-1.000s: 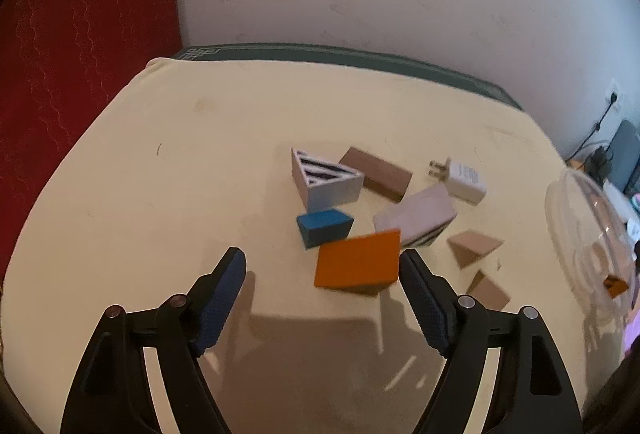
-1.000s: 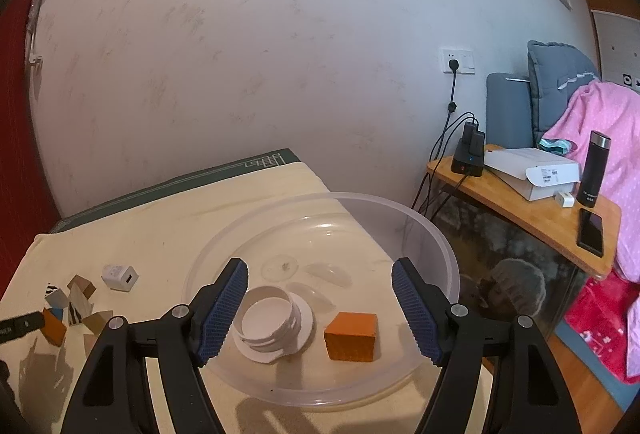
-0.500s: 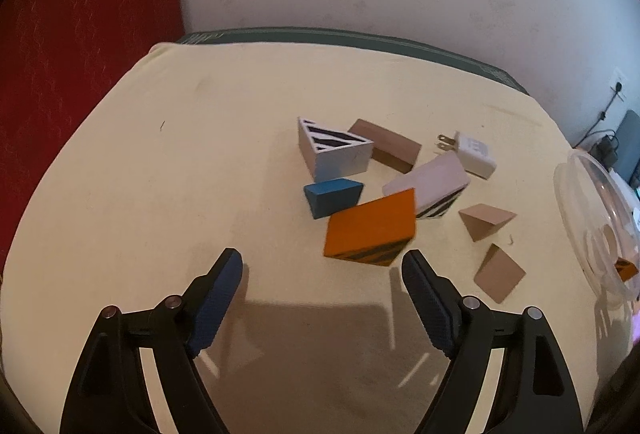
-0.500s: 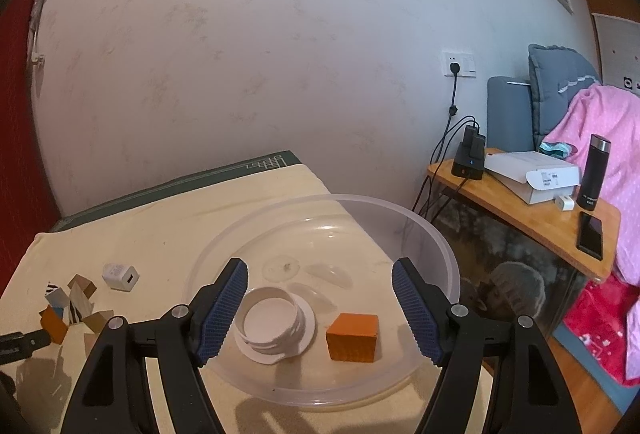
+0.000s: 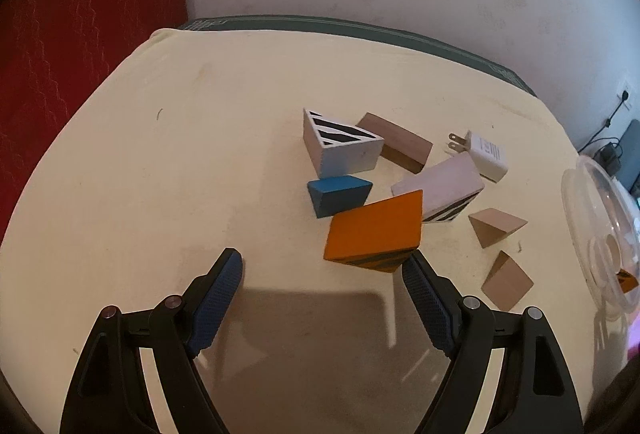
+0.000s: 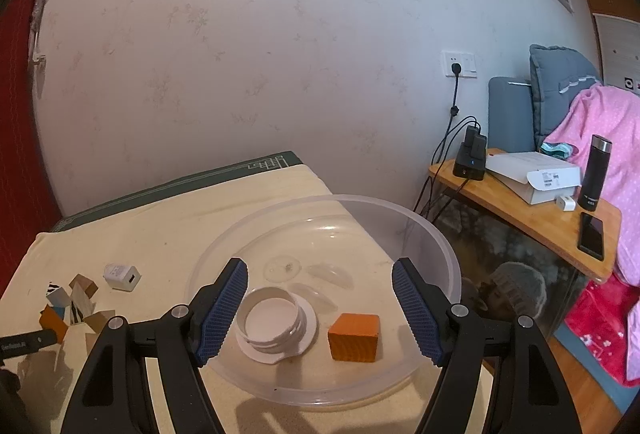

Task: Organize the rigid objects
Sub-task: 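Move both grippers back over the remaining blocks on the table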

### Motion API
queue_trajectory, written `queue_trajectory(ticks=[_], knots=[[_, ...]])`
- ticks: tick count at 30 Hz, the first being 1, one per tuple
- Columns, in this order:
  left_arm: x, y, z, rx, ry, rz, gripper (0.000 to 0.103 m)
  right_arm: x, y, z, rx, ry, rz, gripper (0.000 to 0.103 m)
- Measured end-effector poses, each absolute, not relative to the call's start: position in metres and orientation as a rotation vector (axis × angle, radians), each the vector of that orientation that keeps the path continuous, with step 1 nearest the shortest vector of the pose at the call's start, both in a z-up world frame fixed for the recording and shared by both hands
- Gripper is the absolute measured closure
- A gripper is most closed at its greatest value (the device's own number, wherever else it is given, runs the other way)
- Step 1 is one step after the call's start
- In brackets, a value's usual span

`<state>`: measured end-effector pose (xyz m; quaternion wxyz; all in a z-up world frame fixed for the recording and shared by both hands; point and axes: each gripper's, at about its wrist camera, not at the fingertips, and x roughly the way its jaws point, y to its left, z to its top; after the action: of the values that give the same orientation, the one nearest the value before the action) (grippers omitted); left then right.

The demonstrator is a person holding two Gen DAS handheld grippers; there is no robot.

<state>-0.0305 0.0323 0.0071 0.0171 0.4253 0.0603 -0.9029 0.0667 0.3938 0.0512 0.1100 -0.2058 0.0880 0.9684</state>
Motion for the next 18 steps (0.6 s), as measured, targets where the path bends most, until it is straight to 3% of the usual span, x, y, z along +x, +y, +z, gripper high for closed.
queue_trajectory(ticks=[9,18], knots=[[-0.013,0.026,0.015,1.249,0.055,-2.827,0.016,0.069,0.374,0.054,-0.618,0.193,2.918,0.025],[-0.003,0.023,0.013,1.261,0.048,-2.799,0.016,0.071,0.325,0.054,-0.819,0.2,3.165,0.025]])
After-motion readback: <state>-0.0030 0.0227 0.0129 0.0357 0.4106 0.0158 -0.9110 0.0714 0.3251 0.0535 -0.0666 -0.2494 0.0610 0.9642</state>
